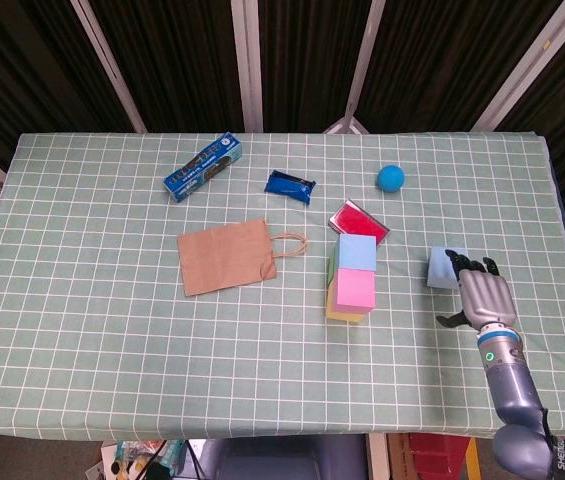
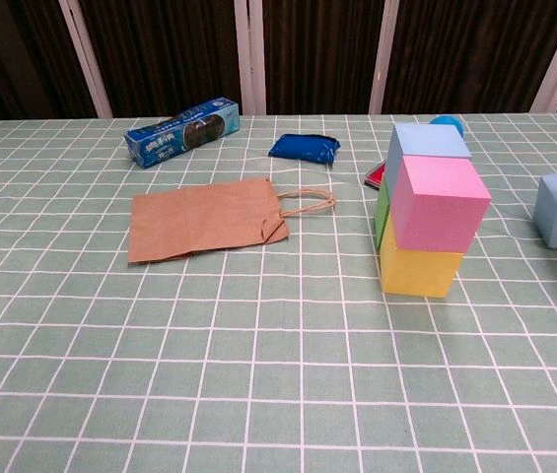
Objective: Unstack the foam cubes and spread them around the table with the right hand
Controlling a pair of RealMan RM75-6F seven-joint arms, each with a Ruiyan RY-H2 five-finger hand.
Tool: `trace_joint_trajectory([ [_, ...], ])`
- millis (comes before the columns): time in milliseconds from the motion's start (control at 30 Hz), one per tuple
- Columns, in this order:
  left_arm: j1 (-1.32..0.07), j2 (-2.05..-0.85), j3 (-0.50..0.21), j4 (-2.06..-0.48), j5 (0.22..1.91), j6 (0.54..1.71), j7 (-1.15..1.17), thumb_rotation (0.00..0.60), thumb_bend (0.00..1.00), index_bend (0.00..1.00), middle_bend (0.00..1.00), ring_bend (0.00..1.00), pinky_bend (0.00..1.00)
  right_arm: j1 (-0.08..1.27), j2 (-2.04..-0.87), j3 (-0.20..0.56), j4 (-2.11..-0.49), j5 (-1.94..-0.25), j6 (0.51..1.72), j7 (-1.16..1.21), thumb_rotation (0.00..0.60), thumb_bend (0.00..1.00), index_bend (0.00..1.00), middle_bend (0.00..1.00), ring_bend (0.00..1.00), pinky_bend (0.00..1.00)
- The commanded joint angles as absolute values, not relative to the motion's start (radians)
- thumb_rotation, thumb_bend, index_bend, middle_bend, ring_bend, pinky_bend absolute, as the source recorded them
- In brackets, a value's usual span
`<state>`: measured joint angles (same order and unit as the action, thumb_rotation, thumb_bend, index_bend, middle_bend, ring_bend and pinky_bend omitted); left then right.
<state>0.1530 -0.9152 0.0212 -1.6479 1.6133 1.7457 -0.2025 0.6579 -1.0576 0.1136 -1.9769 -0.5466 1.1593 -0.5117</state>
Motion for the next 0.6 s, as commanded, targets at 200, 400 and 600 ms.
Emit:
trace_joint_trajectory([
  [200, 0.156, -0.915, 0.017, -1.647, 1.588, 1.738, -0.223, 0.600, 0.32, 0.14, 0.00, 0.00, 0.02, 0.651, -0.916, 0.157, -2.146, -0.611, 1.137, -0.461, 0.600, 0.17, 0.00, 0.12, 0.14, 0.00],
  [400, 0.157, -0.913, 0.020, -1.648, 1.601, 1.742, -0.224, 0.600, 0.32, 0.14, 0.00, 0.00, 0.02, 0.688, -0.866, 0.143, -2.224, -0.591, 1.083, -0.512, 0.600, 0.17, 0.00, 0.12, 0.14, 0.00],
  [600, 0.156, -0.912, 0.019, -1.645, 1.599, 1.743, -0.234, 0.600, 0.32, 0.14, 0.00, 0.00, 0.02, 0.774, -0.940, 0.130, -2.214, -0.480, 1.045, -0.589, 0.600, 0.17, 0.00, 0.12, 0.15, 0.00],
])
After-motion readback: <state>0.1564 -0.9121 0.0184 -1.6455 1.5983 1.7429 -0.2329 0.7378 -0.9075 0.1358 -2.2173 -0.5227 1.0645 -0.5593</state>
